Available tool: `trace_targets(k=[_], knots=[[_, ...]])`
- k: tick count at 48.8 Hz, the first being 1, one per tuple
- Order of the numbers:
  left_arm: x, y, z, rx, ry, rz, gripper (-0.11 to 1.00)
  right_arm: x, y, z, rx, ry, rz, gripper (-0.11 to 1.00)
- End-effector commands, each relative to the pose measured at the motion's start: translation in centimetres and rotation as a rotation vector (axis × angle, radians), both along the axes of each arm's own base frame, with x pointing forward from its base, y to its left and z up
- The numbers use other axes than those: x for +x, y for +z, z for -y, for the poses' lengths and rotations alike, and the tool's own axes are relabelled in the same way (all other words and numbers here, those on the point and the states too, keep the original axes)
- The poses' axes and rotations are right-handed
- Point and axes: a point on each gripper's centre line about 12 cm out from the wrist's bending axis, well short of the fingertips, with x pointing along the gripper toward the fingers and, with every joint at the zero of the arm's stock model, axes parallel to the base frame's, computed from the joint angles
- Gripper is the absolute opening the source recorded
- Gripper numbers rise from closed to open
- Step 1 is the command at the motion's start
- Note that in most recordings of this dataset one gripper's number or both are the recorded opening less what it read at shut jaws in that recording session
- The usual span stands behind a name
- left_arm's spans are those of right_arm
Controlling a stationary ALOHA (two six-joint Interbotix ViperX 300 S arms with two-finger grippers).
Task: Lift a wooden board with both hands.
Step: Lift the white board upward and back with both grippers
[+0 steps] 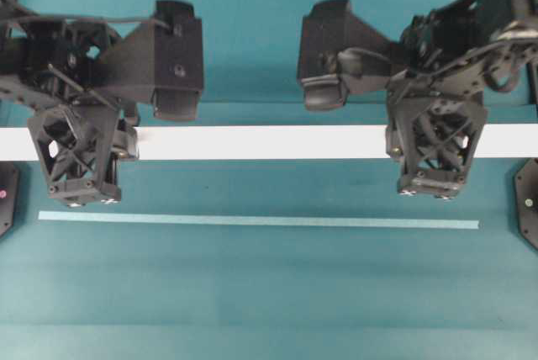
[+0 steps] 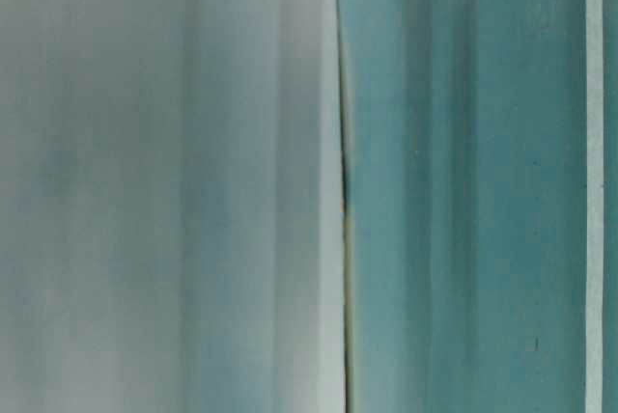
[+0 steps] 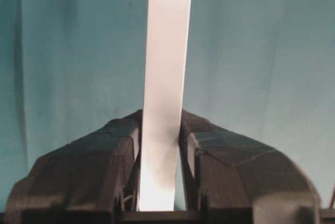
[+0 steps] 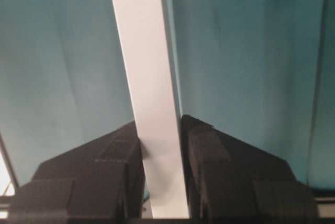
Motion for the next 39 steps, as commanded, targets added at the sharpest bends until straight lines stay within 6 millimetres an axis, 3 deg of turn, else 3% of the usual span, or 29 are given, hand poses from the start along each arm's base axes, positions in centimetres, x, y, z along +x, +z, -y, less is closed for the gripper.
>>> trace_targets(k=[1,17,39], knots=[[0.2,2.5,-0.2,0.005,0.007,0.068,0.17,0.4,2.0,0.3,0.0,-0.04,0.075,0.21],[0.3,5.3,-0.6,0.015,0.01,0.087,0.17,0.4,4.4,0.6,0.0,-0.048,0.142,0.21],[0.5,5.5,-0.6,0.013,0.011,0.093,0.17,0.2,4.6,0.5,0.001,-0.045,0.142,0.21]])
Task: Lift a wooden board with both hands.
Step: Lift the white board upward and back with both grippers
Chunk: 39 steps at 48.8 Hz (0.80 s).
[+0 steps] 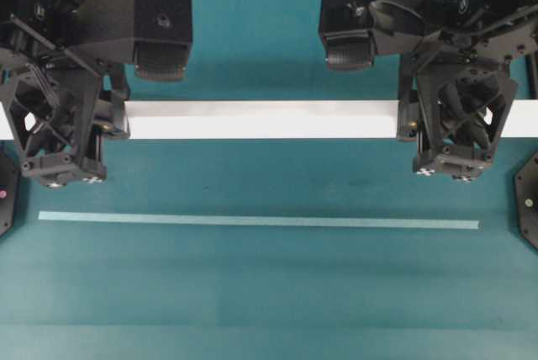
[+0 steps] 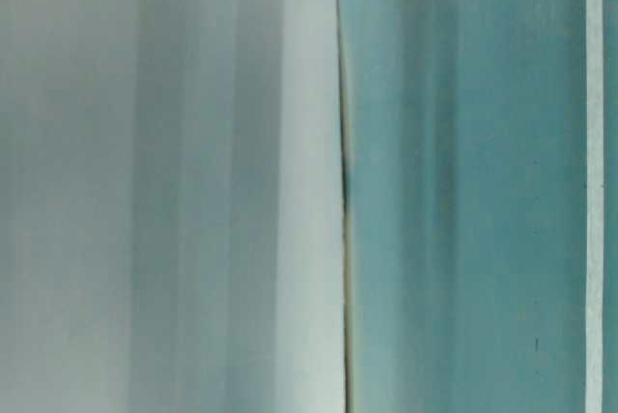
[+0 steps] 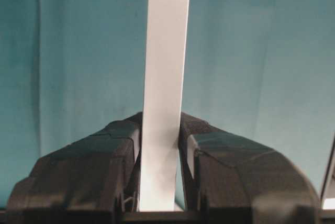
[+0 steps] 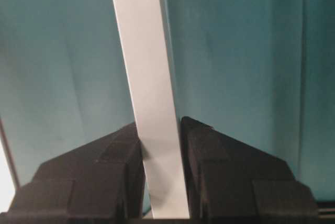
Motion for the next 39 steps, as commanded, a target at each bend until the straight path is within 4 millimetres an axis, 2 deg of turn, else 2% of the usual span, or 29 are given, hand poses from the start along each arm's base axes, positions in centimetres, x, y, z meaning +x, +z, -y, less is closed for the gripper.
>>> trace_targets(k=[1,39], knots=[[0.39,1.2,-0.31,0.009,0.009,0.058,0.17,0.43,0.99,0.02,0.015,-0.031,0.048,0.21],[0.5,1.33,-0.24,0.009,0.004,0.061,0.17,0.44,0.55,0.02,0.015,-0.03,0.035,0.21]])
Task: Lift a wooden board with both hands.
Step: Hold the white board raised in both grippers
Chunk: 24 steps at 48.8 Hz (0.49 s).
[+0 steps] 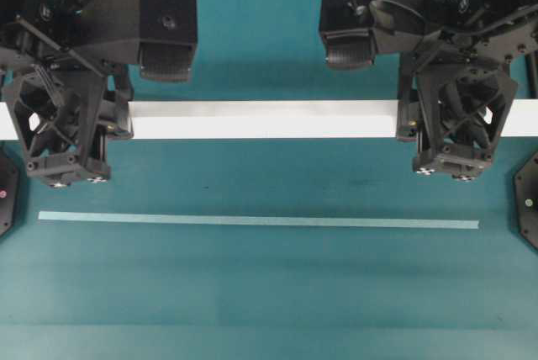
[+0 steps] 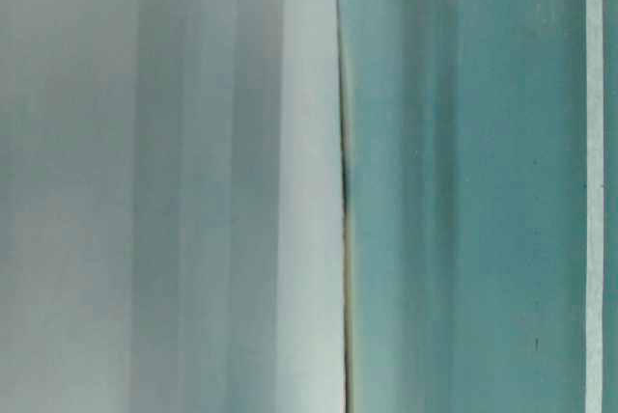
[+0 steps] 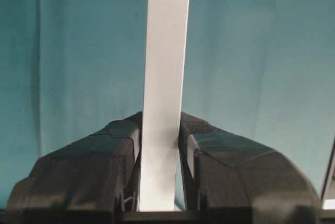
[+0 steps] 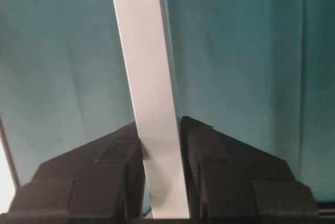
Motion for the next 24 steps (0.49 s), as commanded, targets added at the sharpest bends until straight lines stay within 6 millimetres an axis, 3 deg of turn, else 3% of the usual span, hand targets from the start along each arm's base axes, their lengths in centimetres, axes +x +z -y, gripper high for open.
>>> trace_targets(k=[1,12,24], knots=[[0.3,1.3,-0.2,0.01,0.005,0.061,0.17,0.4,0.6,0.0,0.014,-0.029,0.036,0.21],[0.6,0.3,-0.1,0.009,0.001,0.035,0.17,0.4,-0.7,0.0,0.013,-0.024,0.0,0.21],[1.3,-3.7,0.0,0.01,-0.004,-0.015,0.17,0.0,-5.6,0.1,-0.007,-0.014,-0.135,0.21]])
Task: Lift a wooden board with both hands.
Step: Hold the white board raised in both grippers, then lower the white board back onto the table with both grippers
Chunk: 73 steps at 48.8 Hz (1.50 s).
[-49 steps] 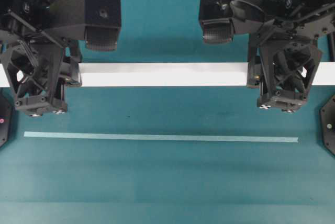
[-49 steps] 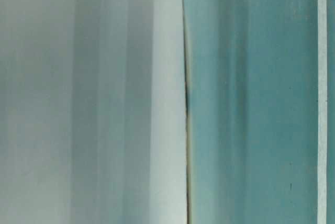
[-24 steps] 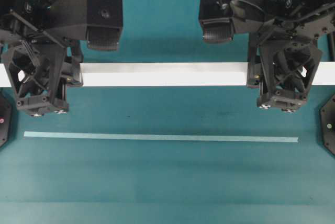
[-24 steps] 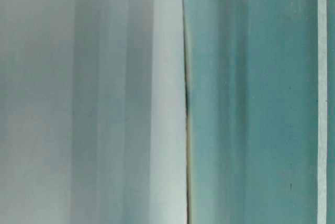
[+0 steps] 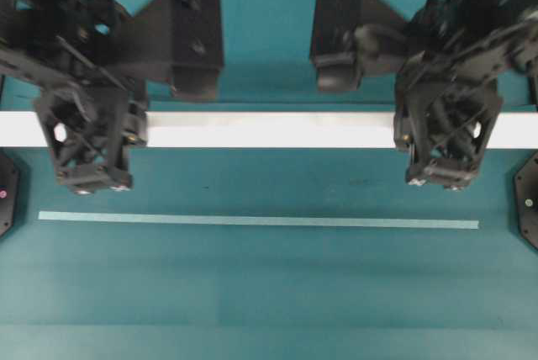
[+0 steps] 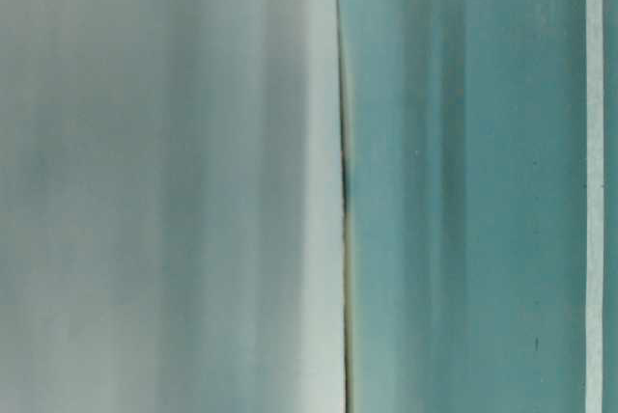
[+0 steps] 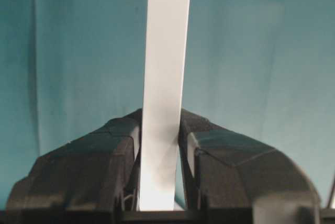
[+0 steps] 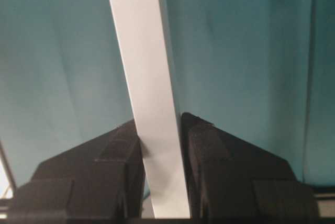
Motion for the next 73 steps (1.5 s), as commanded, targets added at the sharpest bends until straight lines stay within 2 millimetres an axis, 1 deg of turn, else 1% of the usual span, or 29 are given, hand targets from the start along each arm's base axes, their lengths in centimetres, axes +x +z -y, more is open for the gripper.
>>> trace_targets(k=[1,7,16,25,33,43,54,62,73], knots=[[0.3,-0.6,0.1,0.005,0.0,0.043,0.17,0.2,-1.5,0.2,-0.009,-0.014,-0.018,0.21],[0.4,-3.3,0.1,0.005,-0.004,0.003,0.17,0.0,-3.3,0.3,-0.035,-0.008,-0.044,0.21],[0.4,-6.9,0.2,0.005,-0.006,-0.043,0.17,0.3,-5.8,0.2,-0.041,0.011,-0.034,0.21],[0.3,-9.5,0.3,0.004,-0.007,-0.066,0.17,0.4,-9.3,0.0,-0.042,0.019,-0.04,0.21],[0.1,-11.8,0.3,-0.001,0.003,-0.075,0.17,0.3,-11.7,0.0,-0.043,0.021,-0.04,0.21],[0.2,-15.9,0.7,0.001,-0.01,-0.105,0.17,0.7,-14.5,-0.4,-0.045,0.031,-0.039,0.21],[0.7,-18.1,0.8,0.001,-0.017,-0.105,0.17,1.5,-17.5,-0.6,-0.046,0.035,-0.053,0.21],[0.2,-20.0,0.6,0.0,-0.012,-0.125,0.17,1.9,-19.5,-0.7,-0.046,0.037,-0.063,0.21],[-0.2,-22.1,0.3,-0.001,-0.007,-0.112,0.17,2.0,-22.1,-0.9,-0.055,0.079,-0.046,0.21]])
